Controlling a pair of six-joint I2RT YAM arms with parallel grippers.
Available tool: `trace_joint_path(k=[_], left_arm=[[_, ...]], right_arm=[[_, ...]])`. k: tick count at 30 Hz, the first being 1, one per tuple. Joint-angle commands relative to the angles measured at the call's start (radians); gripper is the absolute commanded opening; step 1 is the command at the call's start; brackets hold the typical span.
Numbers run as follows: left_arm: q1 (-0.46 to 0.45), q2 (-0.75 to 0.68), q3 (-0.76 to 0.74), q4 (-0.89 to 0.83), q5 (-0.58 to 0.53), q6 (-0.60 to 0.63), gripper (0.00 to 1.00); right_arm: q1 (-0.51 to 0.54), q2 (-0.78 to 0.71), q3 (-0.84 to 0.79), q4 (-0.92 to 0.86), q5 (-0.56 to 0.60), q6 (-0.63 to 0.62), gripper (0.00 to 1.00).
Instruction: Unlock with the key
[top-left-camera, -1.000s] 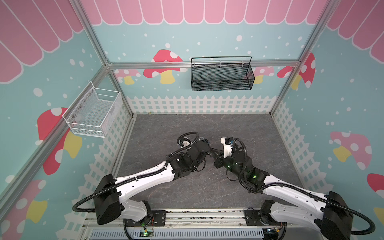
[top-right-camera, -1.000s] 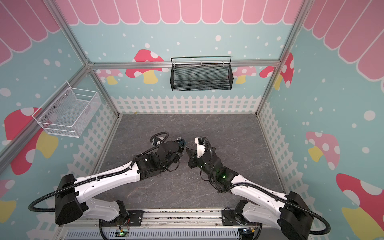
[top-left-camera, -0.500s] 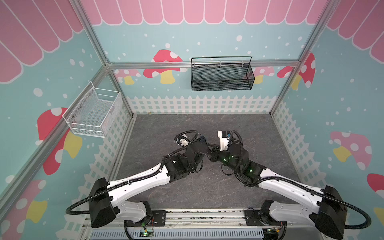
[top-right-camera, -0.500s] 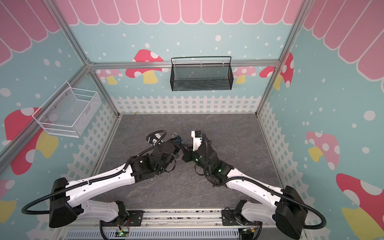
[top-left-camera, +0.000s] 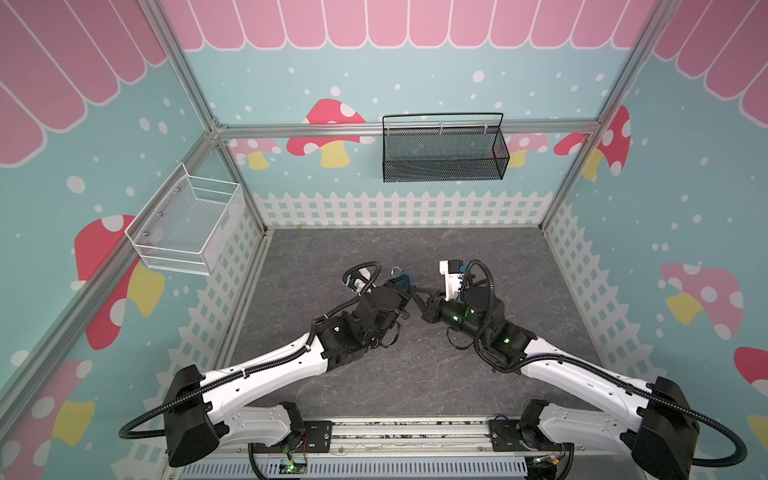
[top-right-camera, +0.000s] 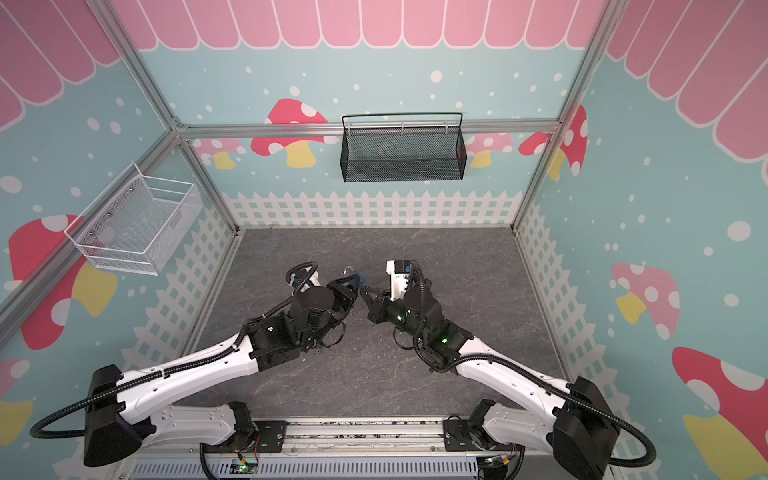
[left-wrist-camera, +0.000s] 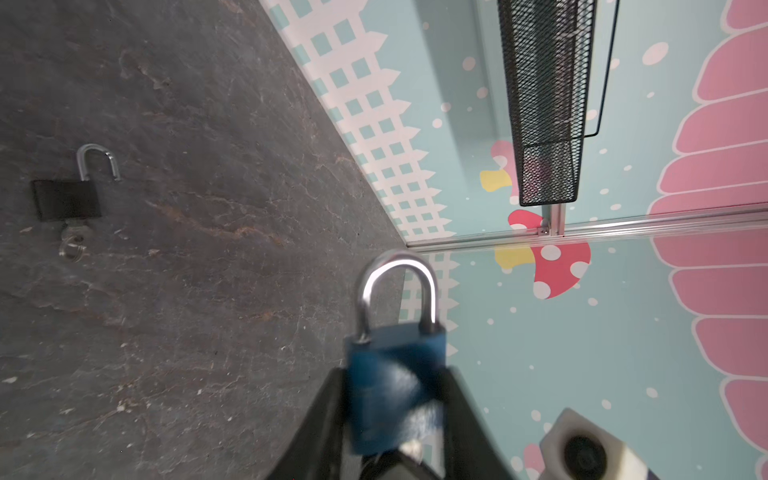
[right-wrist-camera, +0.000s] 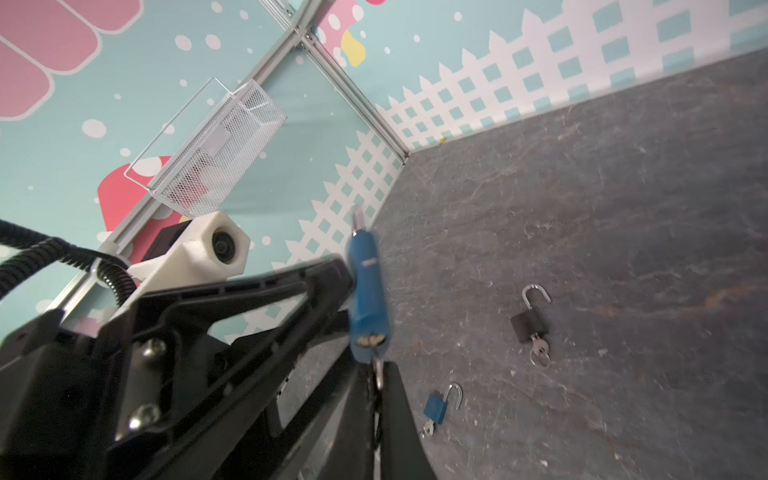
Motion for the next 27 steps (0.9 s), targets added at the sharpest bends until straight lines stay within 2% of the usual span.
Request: trace_joint_path(k=[1, 4, 9, 12, 14, 18, 22, 27], left_arm=[[-0.001, 0.005, -0.095, 0.084, 0.056, -0.028, 0.0], [0.001, 0.014, -0.078, 0.065, 0.055, -0.017, 0.0], [0.039, -0.018, -0.093, 0.108, 0.074, 0.025, 0.01], [0.051, -0.065, -0.116, 0.16, 0.071, 0.092, 0.14], [0.06, -0.105, -0.128, 0.144, 0.068, 0.122, 0.25], [0.06, -0.167, -0.116, 0.026, 0.044, 0.117, 0.4], [0.059, -0.09, 0.032, -0.12, 0.093, 0.117, 0.56], [0.061, 0.009, 0.138, -0.18, 0.14, 0.082, 0.71]], right_arm=[[-0.008, -0.055, -0.012, 0.213, -0.18, 0.296, 0.0], [-0.014, -0.083, -0.038, 0.215, -0.156, 0.347, 0.0], [-0.013, -0.111, -0.066, 0.078, -0.058, 0.203, 0.0], [-0.02, -0.104, -0.098, 0.064, -0.056, 0.136, 0.0], [-0.022, -0.109, -0.086, 0.038, -0.049, 0.045, 0.0], [-0.02, -0.126, -0.05, -0.102, 0.093, -0.137, 0.0], [-0.004, -0.052, 0.002, -0.119, 0.104, -0.284, 0.0], [0.02, -0.021, 0.018, -0.086, 0.115, -0.364, 0.0]])
